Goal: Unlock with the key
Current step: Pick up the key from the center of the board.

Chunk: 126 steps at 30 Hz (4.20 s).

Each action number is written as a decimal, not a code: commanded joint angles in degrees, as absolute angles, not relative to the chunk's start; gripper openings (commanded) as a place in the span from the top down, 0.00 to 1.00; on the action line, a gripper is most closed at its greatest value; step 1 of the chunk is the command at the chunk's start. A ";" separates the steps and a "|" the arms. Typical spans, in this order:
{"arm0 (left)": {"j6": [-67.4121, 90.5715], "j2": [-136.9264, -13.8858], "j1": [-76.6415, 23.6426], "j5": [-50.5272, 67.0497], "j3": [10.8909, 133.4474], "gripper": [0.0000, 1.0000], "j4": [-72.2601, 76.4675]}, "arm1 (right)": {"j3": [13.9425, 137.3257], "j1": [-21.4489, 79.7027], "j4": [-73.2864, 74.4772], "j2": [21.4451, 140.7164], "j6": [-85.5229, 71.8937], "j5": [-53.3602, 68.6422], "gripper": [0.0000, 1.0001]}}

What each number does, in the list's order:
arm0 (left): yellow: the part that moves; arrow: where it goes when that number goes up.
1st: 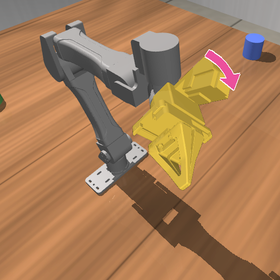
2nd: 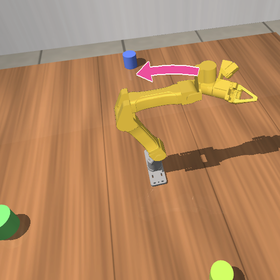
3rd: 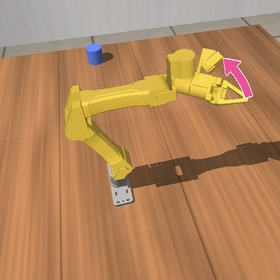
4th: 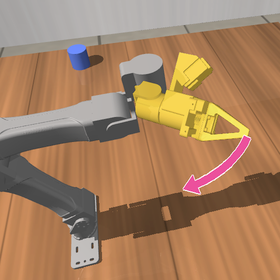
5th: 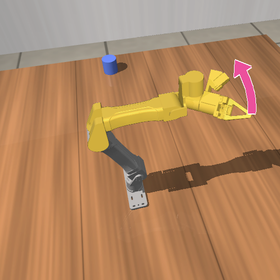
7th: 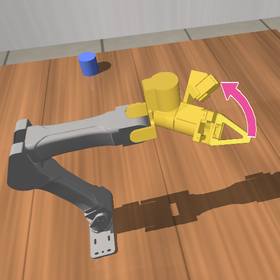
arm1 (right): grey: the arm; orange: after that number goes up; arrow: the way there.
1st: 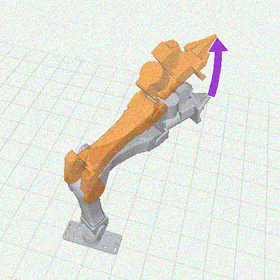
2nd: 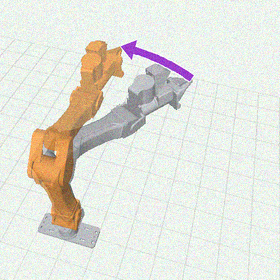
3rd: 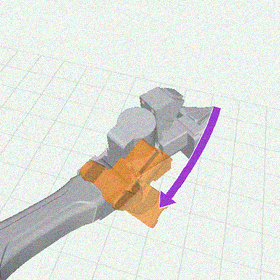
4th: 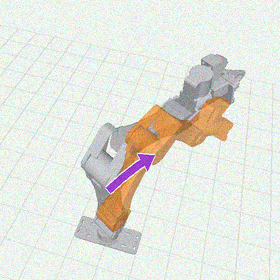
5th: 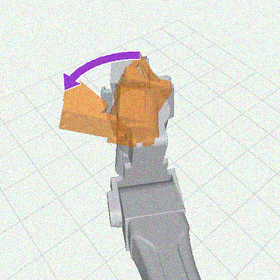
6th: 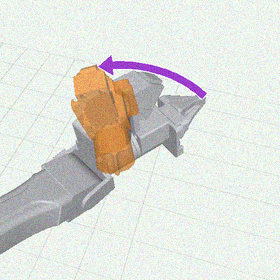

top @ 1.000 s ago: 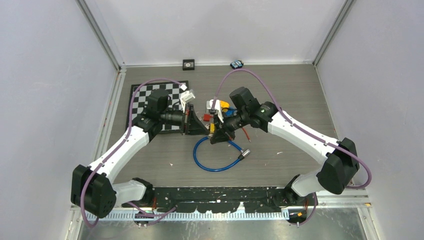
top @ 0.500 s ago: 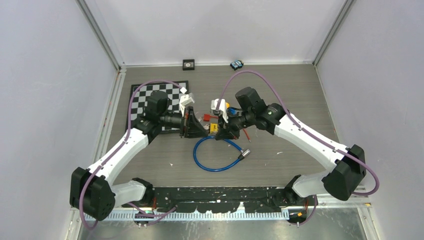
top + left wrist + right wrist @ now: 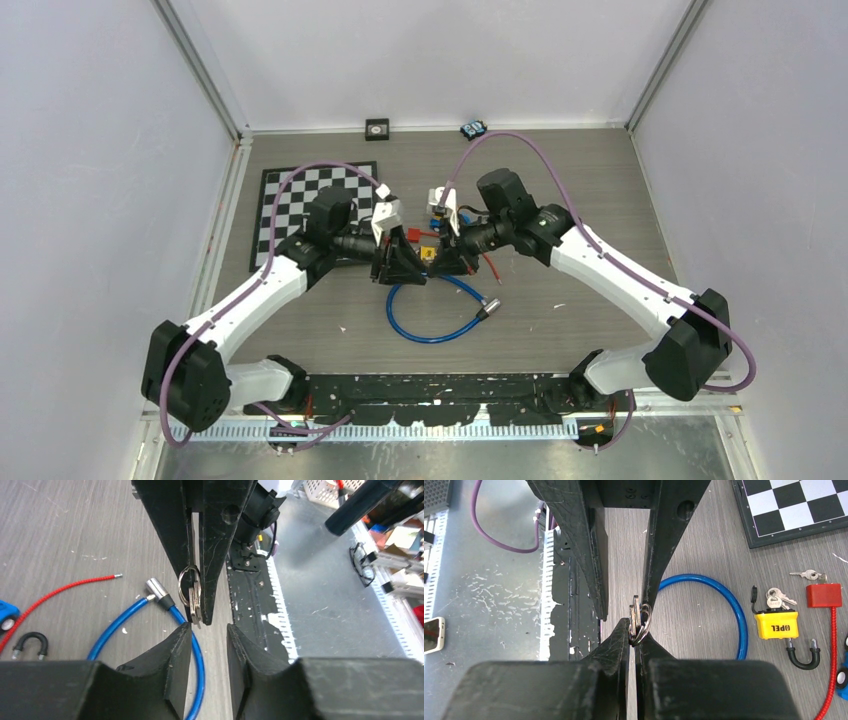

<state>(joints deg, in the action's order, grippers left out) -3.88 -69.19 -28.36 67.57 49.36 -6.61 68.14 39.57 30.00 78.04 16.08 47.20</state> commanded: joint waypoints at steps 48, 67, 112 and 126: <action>15.39 -68.69 -26.89 66.92 41.68 1.00 28.32 | 64.60 38.08 26.40 77.88 16.71 49.92 0.99; -15.20 -67.00 -28.08 62.27 49.04 1.00 -12.04 | 67.82 37.62 38.10 78.28 24.63 44.62 0.74; -15.39 -67.62 -30.32 61.67 49.45 1.00 -13.43 | 71.08 41.67 28.92 81.37 15.09 47.34 0.99; -10.03 -68.15 -28.30 63.62 47.15 0.60 -5.06 | 65.39 37.00 18.06 77.43 4.05 51.80 0.99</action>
<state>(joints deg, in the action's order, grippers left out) -10.94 -68.34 -28.49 62.39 47.16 -9.41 65.54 36.91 22.70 79.20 7.05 49.25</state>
